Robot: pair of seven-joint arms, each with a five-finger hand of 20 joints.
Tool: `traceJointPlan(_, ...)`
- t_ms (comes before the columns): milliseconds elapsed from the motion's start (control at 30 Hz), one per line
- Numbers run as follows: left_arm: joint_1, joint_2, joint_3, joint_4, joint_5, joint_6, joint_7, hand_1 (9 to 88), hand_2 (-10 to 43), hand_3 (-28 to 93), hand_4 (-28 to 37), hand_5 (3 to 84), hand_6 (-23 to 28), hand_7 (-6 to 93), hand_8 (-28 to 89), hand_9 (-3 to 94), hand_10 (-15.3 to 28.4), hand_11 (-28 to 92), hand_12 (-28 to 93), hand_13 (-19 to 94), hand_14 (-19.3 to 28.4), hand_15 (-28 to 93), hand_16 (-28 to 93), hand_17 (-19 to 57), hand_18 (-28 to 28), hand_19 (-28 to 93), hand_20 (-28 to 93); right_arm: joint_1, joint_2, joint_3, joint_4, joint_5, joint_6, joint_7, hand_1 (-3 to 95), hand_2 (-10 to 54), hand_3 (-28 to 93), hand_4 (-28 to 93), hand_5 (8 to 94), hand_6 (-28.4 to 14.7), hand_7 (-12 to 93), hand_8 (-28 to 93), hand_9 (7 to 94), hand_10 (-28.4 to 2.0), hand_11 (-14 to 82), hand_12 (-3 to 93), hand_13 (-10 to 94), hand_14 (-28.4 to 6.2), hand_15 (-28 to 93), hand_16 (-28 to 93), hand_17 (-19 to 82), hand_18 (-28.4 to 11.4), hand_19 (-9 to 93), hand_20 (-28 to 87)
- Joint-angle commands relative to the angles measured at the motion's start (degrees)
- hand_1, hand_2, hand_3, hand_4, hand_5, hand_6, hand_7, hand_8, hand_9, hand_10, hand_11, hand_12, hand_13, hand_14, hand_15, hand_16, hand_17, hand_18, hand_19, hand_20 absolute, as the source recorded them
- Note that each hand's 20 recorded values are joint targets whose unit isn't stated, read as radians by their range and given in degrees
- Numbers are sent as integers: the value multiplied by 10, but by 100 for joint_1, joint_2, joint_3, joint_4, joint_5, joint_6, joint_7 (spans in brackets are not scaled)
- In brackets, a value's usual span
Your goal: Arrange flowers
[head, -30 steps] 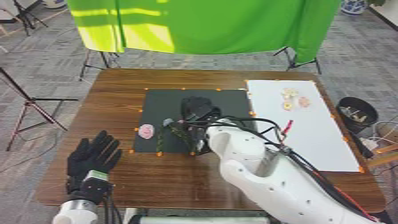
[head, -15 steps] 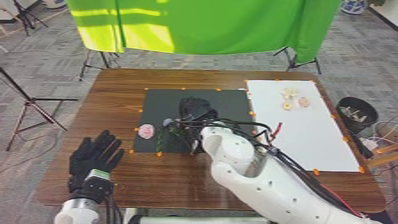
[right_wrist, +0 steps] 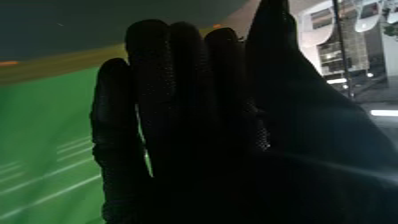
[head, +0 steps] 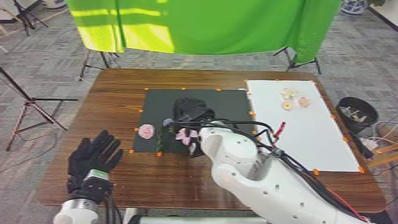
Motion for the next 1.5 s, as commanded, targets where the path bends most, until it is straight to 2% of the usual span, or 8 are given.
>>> traceJointPlan(33,80,-53,53,29,-75,22,22,273,164,727,-283,435,111,178,-92,330,165,292,104,225,166,412,-89,-75,148,377,94,-84,132,227,-205,-26,-79,-22,449,-95,760,-283,622,-13,172,-127,664,-151,209,187,594,-127,520,217,249,-218,742,325)
traceJointPlan(133,62,-93,22,20,-31,-6,-2,273,164,726,-283,434,111,178,-92,330,166,292,104,225,166,412,-89,-75,148,378,94,-169,348,619,-248,-55,91,86,432,-95,760,-283,605,-20,169,-126,640,-157,189,178,579,-133,522,211,248,-219,739,324)
traceJointPlan(333,81,-61,47,-6,-42,-50,128,272,162,727,-283,433,110,177,-91,330,166,291,104,225,165,411,-88,-75,148,376,93,-80,1270,1471,222,-74,327,-208,417,-95,782,-283,572,-28,164,-122,570,-159,136,158,529,-136,442,170,244,-210,726,306)
traceJointPlan(600,44,11,29,-11,-53,-63,198,273,161,727,-283,433,110,175,-91,330,166,290,105,225,165,411,-87,-74,148,375,93,95,2206,2009,687,130,-680,106,486,-95,807,-282,517,-23,181,-135,525,-142,110,146,487,-121,302,162,222,-195,666,273)
traceJointPlan(1000,137,18,0,-33,-60,-61,268,273,161,727,-283,433,109,176,-91,330,166,288,105,225,165,410,-87,-74,148,374,94,-111,2177,2053,1146,224,-840,243,519,-95,791,-283,539,-11,177,-133,529,-121,89,133,515,-108,240,174,237,-189,668,271)
traceJointPlan(1300,121,-30,100,1,-95,-203,291,269,148,735,-283,432,109,176,-91,328,166,288,107,224,166,410,-86,-75,148,372,94,237,2039,1695,1737,403,-931,186,542,-95,783,-283,545,3,169,-134,530,-95,70,115,549,-91,206,187,250,-183,669,274)
traceJointPlan(1433,116,-53,90,6,-80,-186,254,265,144,738,-283,431,109,175,-91,328,166,287,108,224,166,407,-86,-74,149,371,95,19,2035,1779,1765,374,-732,195,554,-95,754,-283,599,16,174,-130,611,-94,89,124,608,-84,210,229,256,-181,677,287)
traceJointPlan(1500,140,-49,78,-12,-80,-160,261,266,144,737,-283,431,109,175,-91,329,166,286,108,225,166,406,-85,-75,149,370,95,-91,2057,1799,1739,382,-625,175,579,-94,710,-283,661,22,182,-57,711,-96,79,194,656,-76,205,320,265,-180,684,305)
